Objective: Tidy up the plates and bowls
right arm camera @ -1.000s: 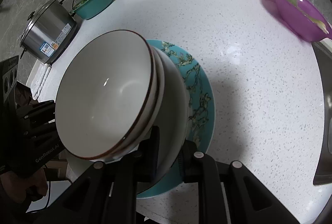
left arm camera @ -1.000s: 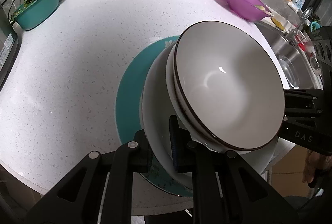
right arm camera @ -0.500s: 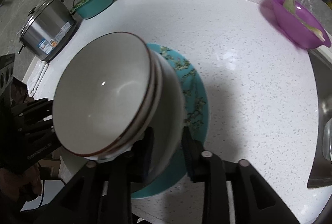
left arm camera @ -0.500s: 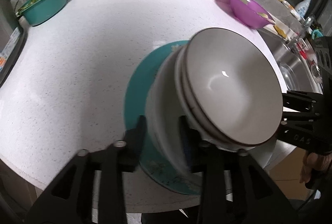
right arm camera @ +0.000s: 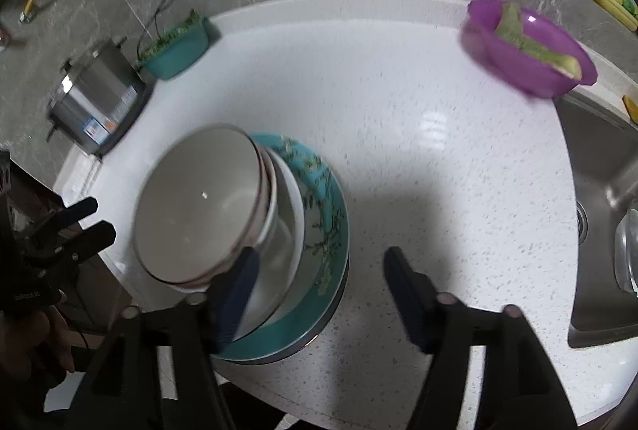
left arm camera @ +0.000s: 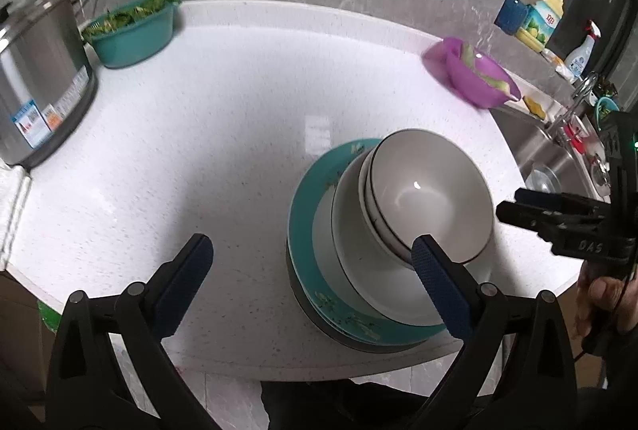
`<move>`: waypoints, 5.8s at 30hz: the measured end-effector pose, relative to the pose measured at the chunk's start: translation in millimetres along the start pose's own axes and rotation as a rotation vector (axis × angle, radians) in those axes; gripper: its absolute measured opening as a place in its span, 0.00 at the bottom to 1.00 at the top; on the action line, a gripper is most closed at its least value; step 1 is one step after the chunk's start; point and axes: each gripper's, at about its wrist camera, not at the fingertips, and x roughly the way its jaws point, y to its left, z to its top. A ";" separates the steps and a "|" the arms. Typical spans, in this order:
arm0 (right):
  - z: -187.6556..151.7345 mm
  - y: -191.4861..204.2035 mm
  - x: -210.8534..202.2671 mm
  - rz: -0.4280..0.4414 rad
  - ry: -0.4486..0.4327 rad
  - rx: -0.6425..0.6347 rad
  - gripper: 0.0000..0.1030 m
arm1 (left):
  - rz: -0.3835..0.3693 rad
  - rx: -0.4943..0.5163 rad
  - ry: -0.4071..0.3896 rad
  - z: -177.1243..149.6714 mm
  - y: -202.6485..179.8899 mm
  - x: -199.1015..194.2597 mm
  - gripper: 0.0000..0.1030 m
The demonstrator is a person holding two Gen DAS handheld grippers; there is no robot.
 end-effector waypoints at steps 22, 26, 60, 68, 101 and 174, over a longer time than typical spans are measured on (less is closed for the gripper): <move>32.3 45.3 -134.0 -0.075 -0.370 -0.045 1.00 | 0.241 -0.016 -0.139 71.0 -62.7 -129.1 1.00; 26.4 60.6 -147.8 -0.122 -0.414 0.008 1.00 | 0.139 0.031 -0.135 76.4 -68.1 -132.0 1.00; -4.2 113.1 -170.3 -0.340 -0.366 0.143 1.00 | 0.156 0.048 -0.105 54.1 -42.6 -162.0 1.00; -2.3 100.2 -161.3 -0.319 -0.334 0.136 1.00 | 0.172 0.034 -0.104 55.1 -45.0 -160.6 1.00; 3.3 85.5 -142.7 -0.325 -0.261 0.136 1.00 | 0.189 0.044 -0.099 52.1 -49.1 -154.6 1.00; 5.7 85.2 -134.5 -0.328 -0.234 0.125 1.00 | 0.207 0.013 -0.072 46.9 -64.9 -137.2 1.00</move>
